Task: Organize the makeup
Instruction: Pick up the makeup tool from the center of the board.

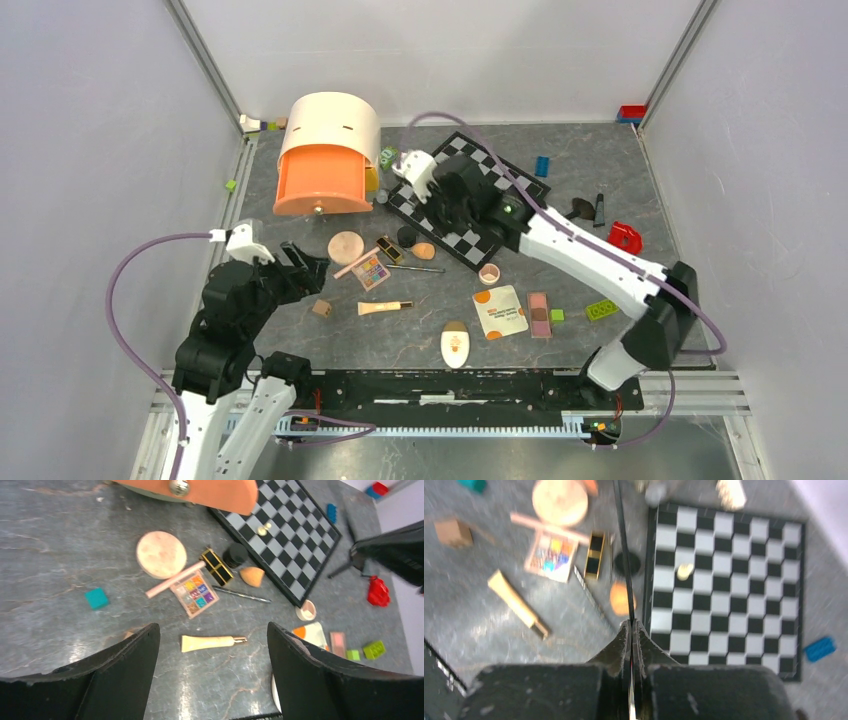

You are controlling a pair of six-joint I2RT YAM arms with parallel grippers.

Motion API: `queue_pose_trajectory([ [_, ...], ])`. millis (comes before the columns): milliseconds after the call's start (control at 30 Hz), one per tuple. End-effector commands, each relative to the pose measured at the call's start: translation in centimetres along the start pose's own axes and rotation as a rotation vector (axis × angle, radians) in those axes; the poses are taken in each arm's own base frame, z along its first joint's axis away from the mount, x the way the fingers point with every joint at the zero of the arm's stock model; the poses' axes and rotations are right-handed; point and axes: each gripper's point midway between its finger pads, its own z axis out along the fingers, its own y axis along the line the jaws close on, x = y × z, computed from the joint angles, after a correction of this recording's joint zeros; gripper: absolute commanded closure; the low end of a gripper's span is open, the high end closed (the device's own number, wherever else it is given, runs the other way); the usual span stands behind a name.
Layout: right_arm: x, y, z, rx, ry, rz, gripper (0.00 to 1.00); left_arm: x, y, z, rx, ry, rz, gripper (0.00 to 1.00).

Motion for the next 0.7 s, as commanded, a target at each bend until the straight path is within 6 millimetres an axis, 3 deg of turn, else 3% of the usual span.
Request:
queue_pose_trajectory([
  [0, -8.1, -0.5, 0.3, -0.031, -0.122, -0.135, 1.0, -2.1, 2.3, -1.1, -0.141, -0.102, -0.018, 0.15],
  [100, -12.6, -0.8, 1.1, -0.043, -0.176, -0.223, 1.0, -2.9, 3.2, -2.0, -0.194, -0.139, -0.018, 0.15],
  [167, -14.5, -0.7, 1.7, -0.057, -0.211, -0.279, 1.0, -3.6, 3.4, -2.5, -0.211, -0.156, 0.008, 0.15],
  [300, -16.2, -0.3, 3.2, -0.048, -0.303, -0.381, 1.0, -4.5, 4.3, -3.2, -0.271, -0.182, 0.04, 0.14],
  [533, -21.8, 1.2, 5.1, 0.025, -0.516, -0.462, 1.0, -4.0, 4.8, -2.8, -0.278, -0.208, 0.016, 0.15],
  [667, -23.2, 2.1, 6.1, 0.054, -0.594, -0.498, 1.0, -4.0, 5.0, -2.8, -0.286, -0.21, 0.013, 0.15],
])
